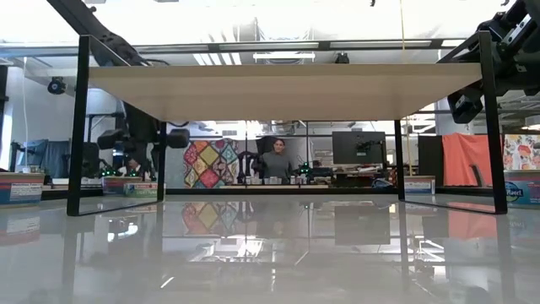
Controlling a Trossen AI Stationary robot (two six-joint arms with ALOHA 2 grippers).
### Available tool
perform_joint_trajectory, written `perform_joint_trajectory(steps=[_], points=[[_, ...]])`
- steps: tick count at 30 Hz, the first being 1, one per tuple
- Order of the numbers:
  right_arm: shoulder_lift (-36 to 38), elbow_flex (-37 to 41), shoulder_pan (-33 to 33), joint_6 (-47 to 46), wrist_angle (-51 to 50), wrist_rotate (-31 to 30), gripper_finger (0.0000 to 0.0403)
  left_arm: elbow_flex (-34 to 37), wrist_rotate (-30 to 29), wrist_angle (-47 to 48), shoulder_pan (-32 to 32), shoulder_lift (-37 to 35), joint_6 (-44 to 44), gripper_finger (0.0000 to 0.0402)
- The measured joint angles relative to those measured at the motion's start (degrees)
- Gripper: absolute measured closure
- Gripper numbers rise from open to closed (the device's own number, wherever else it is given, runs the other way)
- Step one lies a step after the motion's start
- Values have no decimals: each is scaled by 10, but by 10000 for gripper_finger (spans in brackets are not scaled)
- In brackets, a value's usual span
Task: Stack canned seafood by type on shelf
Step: Move the green tuna can
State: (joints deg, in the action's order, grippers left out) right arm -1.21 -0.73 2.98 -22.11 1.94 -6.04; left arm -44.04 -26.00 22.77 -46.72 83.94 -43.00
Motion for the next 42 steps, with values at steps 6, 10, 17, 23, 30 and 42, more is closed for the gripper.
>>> perform_joint_trajectory(steps=[6, 10, 17, 23, 30, 42], points=[[0, 0, 0, 0, 0, 0, 390, -34, -3, 70, 0, 41, -10, 325], [0, 0, 0, 0, 0, 0, 390, -45, 12, 82, 0, 59, -2, 325], [0, 0, 0, 0, 0, 0, 390, -49, 25, 76, 0, 76, 4, 327], [0, 0, 0, 0, 0, 0, 390, -47, 69, 48, 18, 66, 21, 327], [-2, 0, 0, 0, -3, 0, 390, -46, 133, -18, 38, 72, 31, 327], [-4, -1, 0, -41, -11, 35, 390, -47, 170, -88, 59, 92, 33, 326]])
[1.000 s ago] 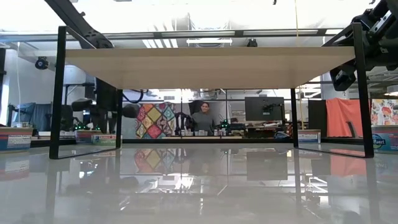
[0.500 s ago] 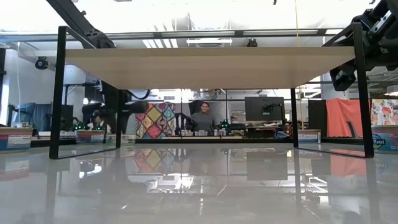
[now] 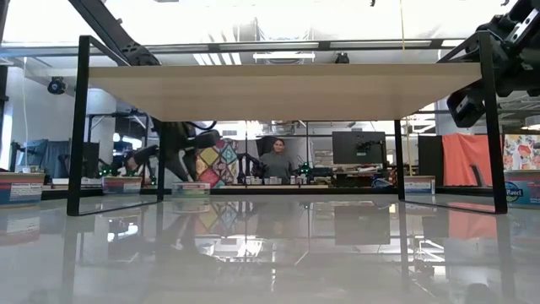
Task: Stack canned seafood by type on shelf
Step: Move the green tuna can, then put the blue-pink tuna can on the shelf
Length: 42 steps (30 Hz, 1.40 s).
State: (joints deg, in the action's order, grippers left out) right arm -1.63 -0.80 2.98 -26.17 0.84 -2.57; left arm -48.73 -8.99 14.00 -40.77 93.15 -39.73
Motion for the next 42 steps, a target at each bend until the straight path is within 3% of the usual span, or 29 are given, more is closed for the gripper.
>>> perform_joint_trajectory(steps=[9, 13, 17, 22, 26, 29, 32, 34, 38, 42], points=[[0, 0, 0, 15, -1, 0, 390, -72, 29, 50, 1, -4, 70, 326], [0, 0, 0, 10, 4, -10, 390, -127, 102, 61, 0, -15, 137, 326], [0, 1, 0, 10, 67, -52, 390, -187, 178, 86, 1, -51, 214, 326], [1, 1, 0, 4, 157, -52, 390, -217, 175, 113, 1, -133, 300, 326], [-5, 1, 0, 40, 196, -140, 390, -204, 120, 131, 1, -195, 302, 326], [-19, 1, 0, 40, 225, -227, 390, -196, -4, 151, 1, -221, 249, 326], [-45, -3, 1, 75, 260, -223, 390, -189, -112, 177, 0, -236, 243, 326], [-72, -27, 1, 86, 252, -219, 390, -180, -140, 188, 0, -239, 244, 326], [-141, -124, 1, 68, 125, -275, 390, -164, -130, 190, 1, -236, 256, 326], [-231, -273, -8, -87, -207, -418, 390, -157, -111, 186, 8, -231, 252, 326]])
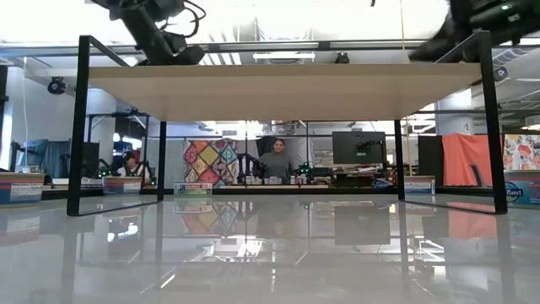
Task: Stack canned seafood by type on shelf
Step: Put the blue-pink tuna can on the shelf
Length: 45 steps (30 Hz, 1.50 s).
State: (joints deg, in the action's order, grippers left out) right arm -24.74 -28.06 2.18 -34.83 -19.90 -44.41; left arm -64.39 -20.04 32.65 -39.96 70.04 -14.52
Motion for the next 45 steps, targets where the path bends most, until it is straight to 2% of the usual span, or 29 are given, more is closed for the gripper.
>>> perform_joint_trajectory(steps=[3, 6, 11, 14, 18, 21, 24, 27, 34, 45], points=[[-66, -98, -21, -130, -220, -41, 390, 10, 1, -13, 16, -3, -4, 326], [-117, -163, -52, -158, -326, -39, 390, 29, 0, -35, 44, -11, -5, 326], [-181, -209, -152, -101, -328, 28, 372, 59, 0, -76, 107, -18, -5, 326], [-222, -225, -244, -60, -317, 89, 334, 76, -2, -103, 139, -26, 5, 326], [-287, -254, -367, 0, -298, 170, 272, 83, -3, -92, 163, -38, 11, 326], [-344, -285, -439, 28, -288, 226, 230, 88, -4, -77, 171, -52, 18, 326], [-412, -312, -488, 27, -293, 255, 198, 101, -4, -67, 173, -67, 18, 326], [-480, -339, -522, 19, -290, 282, 176, 124, -4, -68, 174, -85, 19, 326], [-613, -390, -548, 14, -291, 285, 155, 174, -4, -68, 174, -136, 45, 326], [-718, -397, -559, 18, -290, 293, 150, 250, -4, -68, 174, -239, 50, 326]])
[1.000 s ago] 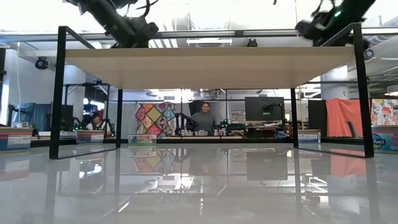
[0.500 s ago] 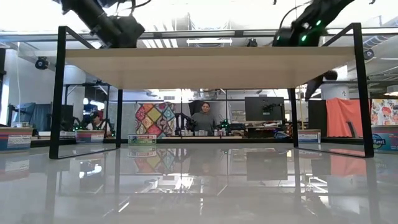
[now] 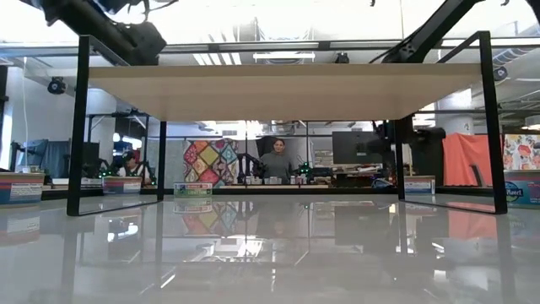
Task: Stack canned seafood by type on shelf
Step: Put the blue-pink tuna can on the shelf
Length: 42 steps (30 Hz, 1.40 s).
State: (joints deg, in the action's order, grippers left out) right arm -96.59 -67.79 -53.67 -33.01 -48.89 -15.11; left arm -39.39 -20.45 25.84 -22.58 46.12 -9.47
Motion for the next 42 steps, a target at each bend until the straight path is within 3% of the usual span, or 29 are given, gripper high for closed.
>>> perform_joint_trajectory(steps=[6, 10, 17, 20, 26, 32, 42], points=[[-18, -2, 2, 3, 31, 40, 154, 32, 2, -51, 0, -20, -6, 326], [-14, -5, 11, 2, 53, 60, 163, 52, 39, -84, 0, -13, -10, 326], [21, -19, 48, 14, 106, 163, 169, 67, 50, -147, 0, 16, -16, 326], [48, -21, 60, 44, 94, 145, 162, 64, 50, -133, 0, 29, -22, 326], [84, -19, 37, 71, 66, 28, 144, 54, 50, -135, 0, 43, -50, 326], [48, -16, -4, 84, 84, 32, 141, 50, 47, -165, 0, 63, -21, 326], [7, -16, -5, 155, 94, 37, 160, 26, 45, -138, 0, 101, 0, 326]])
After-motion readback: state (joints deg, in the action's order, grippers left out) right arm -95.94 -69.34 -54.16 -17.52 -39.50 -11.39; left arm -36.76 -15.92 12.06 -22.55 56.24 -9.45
